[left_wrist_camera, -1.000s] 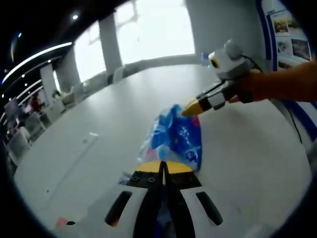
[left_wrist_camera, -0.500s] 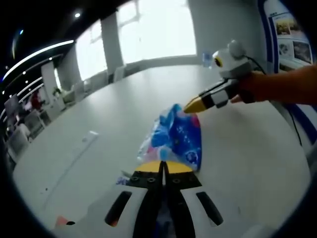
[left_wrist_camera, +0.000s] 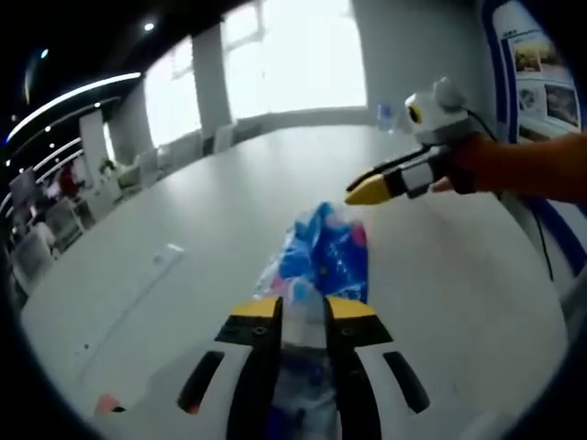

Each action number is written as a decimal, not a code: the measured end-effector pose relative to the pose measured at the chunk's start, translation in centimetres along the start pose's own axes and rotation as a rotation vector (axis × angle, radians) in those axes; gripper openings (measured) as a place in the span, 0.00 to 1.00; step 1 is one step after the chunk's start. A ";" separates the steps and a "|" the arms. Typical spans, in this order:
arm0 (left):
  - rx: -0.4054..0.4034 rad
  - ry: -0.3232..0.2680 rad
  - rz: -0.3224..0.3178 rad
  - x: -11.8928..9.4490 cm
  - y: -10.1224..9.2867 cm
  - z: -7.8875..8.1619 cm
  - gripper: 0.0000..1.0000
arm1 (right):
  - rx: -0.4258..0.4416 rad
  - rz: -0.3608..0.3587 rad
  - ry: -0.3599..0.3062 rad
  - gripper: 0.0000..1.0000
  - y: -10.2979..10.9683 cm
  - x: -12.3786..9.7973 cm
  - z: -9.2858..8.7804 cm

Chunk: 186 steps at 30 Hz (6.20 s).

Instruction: Arrange the tabletop items into an orderly group along one side of the table until the central work area is clear of visible clutter.

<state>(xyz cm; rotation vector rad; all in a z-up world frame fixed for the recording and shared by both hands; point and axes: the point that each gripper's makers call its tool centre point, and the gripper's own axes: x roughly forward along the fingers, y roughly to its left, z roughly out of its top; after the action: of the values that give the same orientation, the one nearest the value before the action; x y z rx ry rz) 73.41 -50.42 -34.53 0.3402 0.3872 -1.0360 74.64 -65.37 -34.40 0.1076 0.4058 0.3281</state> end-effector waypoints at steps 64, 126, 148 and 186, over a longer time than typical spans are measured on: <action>-0.047 -0.121 -0.159 -17.3 -9.8 1.2 0.99 | -0.190 0.396 -0.015 0.99 17.5 -12.7 1.2; -0.391 -0.097 0.179 -29.4 -1.7 -10.9 0.85 | -0.338 0.700 0.223 0.93 37.0 -5.4 -3.8; -0.450 0.021 0.186 -26.2 0.4 -15.2 0.66 | -0.266 0.591 0.352 0.63 35.7 -0.6 -7.4; -0.425 0.076 0.135 -24.4 -0.1 -17.8 0.49 | -0.405 0.470 0.476 0.28 36.4 2.7 -11.2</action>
<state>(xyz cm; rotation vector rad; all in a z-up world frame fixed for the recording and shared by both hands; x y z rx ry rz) 59.60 -23.90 -38.90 0.0232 0.6312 -0.7856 61.87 -29.73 -39.53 -0.2831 0.7780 0.9001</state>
